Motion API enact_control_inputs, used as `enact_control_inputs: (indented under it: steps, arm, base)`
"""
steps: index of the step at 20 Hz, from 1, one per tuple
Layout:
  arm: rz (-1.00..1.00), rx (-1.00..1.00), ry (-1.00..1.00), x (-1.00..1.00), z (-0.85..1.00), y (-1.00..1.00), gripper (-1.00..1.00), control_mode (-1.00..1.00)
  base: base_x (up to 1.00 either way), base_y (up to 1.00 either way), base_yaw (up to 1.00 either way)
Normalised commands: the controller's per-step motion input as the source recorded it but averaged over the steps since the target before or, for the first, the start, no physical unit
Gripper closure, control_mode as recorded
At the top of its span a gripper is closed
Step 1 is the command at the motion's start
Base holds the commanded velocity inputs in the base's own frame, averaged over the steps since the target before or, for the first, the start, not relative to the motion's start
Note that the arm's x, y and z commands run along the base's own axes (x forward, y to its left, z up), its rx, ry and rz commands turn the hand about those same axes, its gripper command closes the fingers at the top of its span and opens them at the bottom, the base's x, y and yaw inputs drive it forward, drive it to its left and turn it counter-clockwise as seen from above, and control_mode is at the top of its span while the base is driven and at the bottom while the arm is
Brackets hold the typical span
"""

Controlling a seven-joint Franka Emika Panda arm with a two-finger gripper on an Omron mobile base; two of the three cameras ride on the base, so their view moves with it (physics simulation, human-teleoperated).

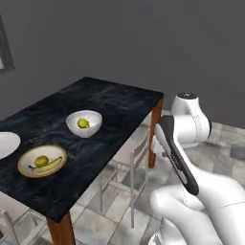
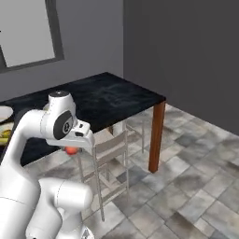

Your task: Take the fruits from the plate on the dining counter and place two fruits in each bowl.

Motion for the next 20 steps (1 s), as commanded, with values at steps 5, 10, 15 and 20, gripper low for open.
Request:
enact_control_inputs:
  steps: [5, 10, 15, 20]
  arm:
    - [0.0, 0.0, 0.0, 0.0, 0.0, 0.0, 1.0, 1.0]
    - [0.0, 0.0, 0.0, 0.0, 0.0, 0.0, 1.0, 1.0]
    - [0.0, 0.0, 0.0, 0.0, 0.0, 0.0, 1.0, 1.0]
    - [0.0, 0.0, 0.0, 0.0, 0.0, 0.0, 1.0, 1.0]
  base:
    - [0.0, -0.31, 0.96]
    - [0.0, -0.37, 0.94]
    - [0.08, -0.42, 0.51]
    - [0.41, -0.51, 0.02]
